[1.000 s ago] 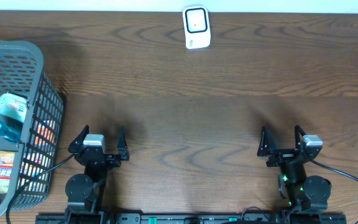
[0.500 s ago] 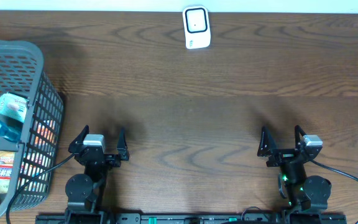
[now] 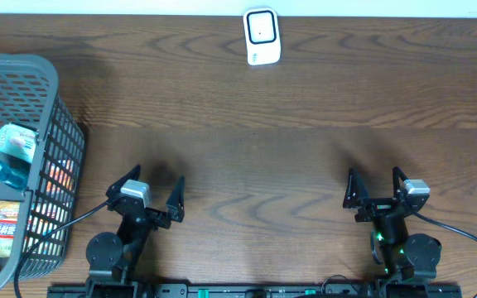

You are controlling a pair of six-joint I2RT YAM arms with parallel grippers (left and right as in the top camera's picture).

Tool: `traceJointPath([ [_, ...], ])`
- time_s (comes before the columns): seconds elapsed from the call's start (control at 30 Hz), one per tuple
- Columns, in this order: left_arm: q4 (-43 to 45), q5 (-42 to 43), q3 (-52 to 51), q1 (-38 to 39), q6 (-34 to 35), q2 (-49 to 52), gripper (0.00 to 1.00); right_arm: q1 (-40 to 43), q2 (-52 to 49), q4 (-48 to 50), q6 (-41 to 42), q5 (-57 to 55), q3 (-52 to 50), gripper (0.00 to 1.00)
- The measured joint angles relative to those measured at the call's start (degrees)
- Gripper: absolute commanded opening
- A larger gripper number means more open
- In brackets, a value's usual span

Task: Scan the item barcode
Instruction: 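Move the left gripper into the basket toward the teal mouthwash bottle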

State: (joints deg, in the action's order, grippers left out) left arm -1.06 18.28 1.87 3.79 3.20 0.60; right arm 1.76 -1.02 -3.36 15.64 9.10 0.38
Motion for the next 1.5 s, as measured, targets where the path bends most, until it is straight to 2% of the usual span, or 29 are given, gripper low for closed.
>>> traceJointPath([
  [0.13, -1.0, 2.5, 2.5, 0.0, 0.9, 0.6, 0.98, 0.0, 0.0, 0.0, 0.0, 0.0, 0.0, 0.99],
  [0.27, -3.3, 3.7, 9.9, 0.0, 1.3, 3.7, 0.98, 0.0, 0.0, 0.0, 0.0, 0.0, 0.0, 0.99],
  [0.43, -12.6, 4.1, 24.7, 0.0, 1.5, 14.0, 0.98, 0.0, -0.1, 0.0, 0.0, 0.0, 0.0, 0.99],
  [0.57, -23.5, 4.6, 39.9, 0.0, 1.6, 25.3, 0.98, 0.0, -0.1, -0.1, 0.0, 0.0, 0.0, 0.99],
  [0.73, -33.2, 9.8, 55.7, 0.0, 1.5, 35.5, 0.98, -0.1, -0.1, 0.0, 0.0, -0.1, 0.0, 0.99],
  [0.87, -36.3, 14.8, 58.1, 0.0, 1.7, 38.5, 0.98, -0.1, -0.1, 0.0, 0.0, -0.1, 0.0, 0.99],
  [1.03, -36.5, 15.5, 58.2, 0.0, 3.1, 41.3, 0.98, -0.1, -0.1, 0.0, 0.0, -0.1, 0.0, 0.99],
  [1.17, -37.6, 9.7, 63.3, 0.0, 5.1, 44.4, 0.98, -0.1, -0.1, 0.0, 0.0, -0.1, 0.0, 0.99],
  [1.27, -41.2, 1.6, 72.0, 0.0, 6.2, 48.2, 0.98, -0.1, -0.1, 0.0, 0.0, -0.1, 0.0, 0.99],
  [1.5, -50.1, -29.8, 91.4, 0.0, 13.7, 59.2, 0.98, -0.1, -0.1, 0.0, 0.0, -0.1, 0.0, 0.99],
])
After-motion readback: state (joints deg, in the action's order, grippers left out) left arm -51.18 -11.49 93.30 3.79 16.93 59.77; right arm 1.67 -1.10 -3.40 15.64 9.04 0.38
